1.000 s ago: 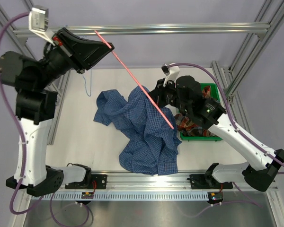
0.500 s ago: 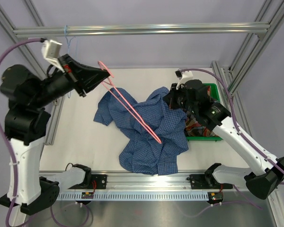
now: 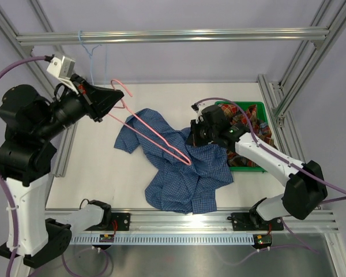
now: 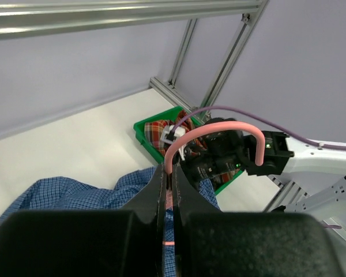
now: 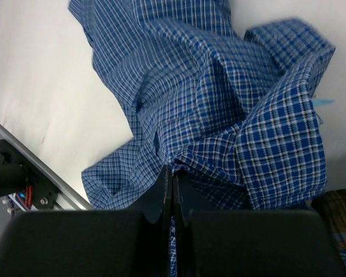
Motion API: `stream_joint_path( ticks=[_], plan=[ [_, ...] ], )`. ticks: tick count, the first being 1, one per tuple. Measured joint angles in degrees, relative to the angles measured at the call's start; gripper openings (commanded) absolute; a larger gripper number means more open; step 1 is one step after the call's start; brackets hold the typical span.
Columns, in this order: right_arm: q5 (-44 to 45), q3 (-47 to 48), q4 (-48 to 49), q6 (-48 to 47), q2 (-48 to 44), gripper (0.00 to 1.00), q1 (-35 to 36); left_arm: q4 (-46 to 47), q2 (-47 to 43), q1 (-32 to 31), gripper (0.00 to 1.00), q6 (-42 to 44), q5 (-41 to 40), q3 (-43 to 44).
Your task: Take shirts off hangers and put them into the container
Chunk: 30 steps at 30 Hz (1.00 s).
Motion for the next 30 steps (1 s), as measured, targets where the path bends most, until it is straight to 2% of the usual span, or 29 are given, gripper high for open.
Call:
stream_joint_path(
  ticks=[2,3,4,7,8,9,10,22,30],
  plan=[
    [-0.7,-1.7,0.2,0.6,0.7,0.01,0.0,-0.4,-1.0,0.0,0.00,0.4,0.0,0.4],
    [-0.8,-2.1,0.3,0.7,1.1,0.04,0.0,-0.4,-1.5,0.0,0.00,0.6,0.0,0.5],
    [-1.2,-2.3,0.3,0.8,1.7,0.18,0.0,-0.4,-1.9,0.0,0.00,0.7,0.1,0.5],
    [-1.7,-2.2,1.5,0.5,4.4,0.47,0.0,-0.2,-2.4,0.0,0.00,0.8,0.5,0.4],
    [-1.9,-2.2,1.9,0.3,5.6,0.79,0.0,0.0,-2.5,0.0,0.00,0.8,0.6,0.0],
    [-2.3,-2.2,2.3,0.3,6.6,0.93,0.0,0.0,-2.5,0.0,0.00,0.8,0.7,-0.3],
    [-3.1,-2.2,2.6,-0.5,7.6,1.00,0.0,0.0,-2.5,0.0,0.00,0.8,0.9,-0.7],
    [-15.2,-1.5,6.2,-5.0,18.3,0.99,0.1,0.0,-2.6,0.0,0.00,1.4,2.3,-3.4],
    [-10.3,-0.2,5.1,-5.6,23.6,0.99,6.2,0.4,-3.0,0.0,0.00,1.4,3.3,-4.4]
  ],
)
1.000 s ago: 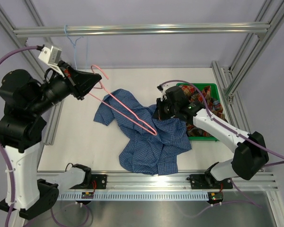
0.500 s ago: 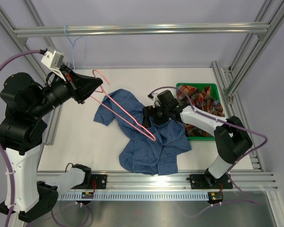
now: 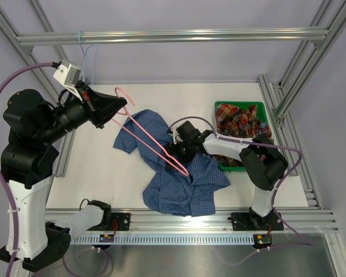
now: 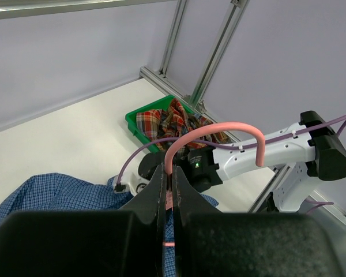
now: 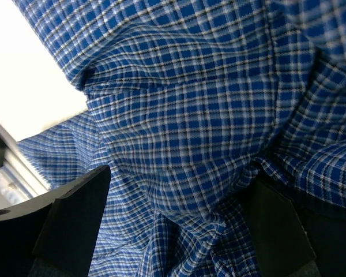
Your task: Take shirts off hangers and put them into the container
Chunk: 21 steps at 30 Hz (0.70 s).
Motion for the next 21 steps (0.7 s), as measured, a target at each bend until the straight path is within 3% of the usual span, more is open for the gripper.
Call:
stream_joint_path(
  ticks=[10,18,21],
  plan=[
    [18.6,6.7,-2.2,5.8,4.9,0.98,9.4,0.9,0.0,0.0,0.00,0.0,0.9,-0.1],
    [32.2,8.3,-0.9,13.2,8.1,0.72,10.2,0.9,-0.4,0.0,0.00,0.0,1.0,-0.1],
    [38.4,9.1,-1.3,15.5,9.6,0.51,10.6,0.9,-0.8,0.0,0.00,0.0,1.0,-0.1]
  ],
)
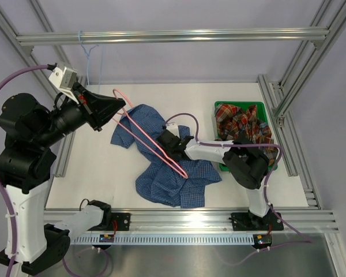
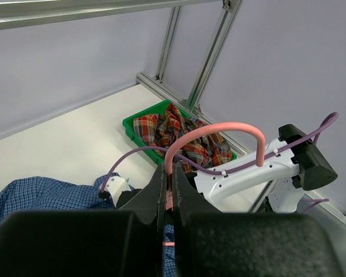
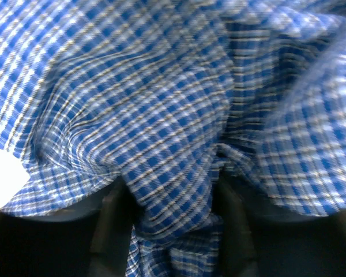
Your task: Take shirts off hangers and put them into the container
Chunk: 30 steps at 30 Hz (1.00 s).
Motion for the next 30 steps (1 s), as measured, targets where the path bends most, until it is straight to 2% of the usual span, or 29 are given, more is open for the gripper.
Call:
stream_joint_path(
  ticks=[1,3,4,7,12,15,20,24,30],
  plan=[
    [1.7,0.2,-0.2,0.6,0.3,0.39,0.1,0.0,-0.2,0.0,0.00,0.0,0.0,0.0],
    [4.9,0.2,-0.2,2.0,0.7,0.28,0.1,0.0,-0.3,0.0,0.00,0.0,0.0,0.0],
    [6.1,0.2,-0.3,2.6,0.7,0.14,0.1,0.0,-0.4,0.0,0.00,0.0,0.0,0.1],
    [8.4,-0.3,-0.1,4.3,0.4,0.00,0.2,-0.1,-0.4,0.0,0.00,0.1,-0.5,0.1],
    [9.5,-4.8,2.6,5.8,-3.7,0.00,0.3,0.2,-1.9,0.0,0.00,0.6,-2.4,-1.9],
    [9.2,-10.0,-0.3,5.3,-9.2,0.00,0.3,-1.2,-3.7,0.0,0.00,1.4,-3.8,-4.3],
    [9.3,-13.3,-8.7,1.4,-26.0,0.00,0.3,-2.7,-5.6,0.0,0.00,2.3,-5.5,-5.3],
    [9.4,-5.3,-13.2,-3.4,-41.6,0.00,0.3,-2.6,-5.8,0.0,0.00,2.3,-5.4,-5.4],
    [12.1,16.2,-18.9,-10.1,-48.8,0.00,0.3,-1.7,-5.6,0.0,0.00,1.6,-4.9,-6.5]
  ],
)
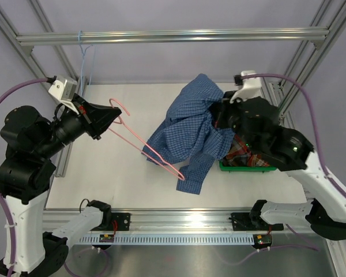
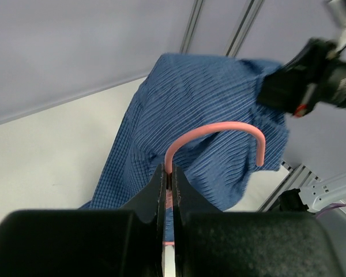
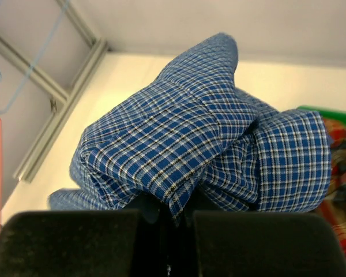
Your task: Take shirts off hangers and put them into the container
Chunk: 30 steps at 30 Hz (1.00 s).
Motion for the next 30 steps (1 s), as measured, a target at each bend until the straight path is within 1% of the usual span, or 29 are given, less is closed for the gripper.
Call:
stream_joint_path(
  ticks=[3,7,11,15,19,26,30],
  plan=[
    [4.3,7.3,-3.8,-3.8,-1.6,0.00,0.0,0.5,0.3,0.0,0.00,-0.4,0.3,0.0],
    [10.2,16.4,-7.1,-10.1,-1.5,0.00,-0.2,0.8,0.8,0.0,0.00,-1.1,1.2,0.0],
    [15.5,24.3,-6.9,-18.5,-0.4,0.00,-0.3,1.9,1.4,0.0,0.00,-2.0,2.2,-0.1],
    [19.1,26.0,-0.1,-29.4,-0.7,0.00,-0.3,3.1,1.6,0.0,0.00,-2.8,2.9,-0.5],
    [21.0,27.4,10.6,-41.2,0.0,0.00,-0.3,3.9,1.7,0.0,0.00,-3.3,3.3,-0.6],
    [19.9,37.5,25.1,-56.8,6.7,0.00,-0.4,4.8,1.6,0.0,0.00,-3.4,4.0,-1.7],
    [17.7,39.7,29.6,-61.9,8.9,0.00,-2.8,5.2,1.6,0.0,0.00,-3.5,4.4,-2.9]
  ],
)
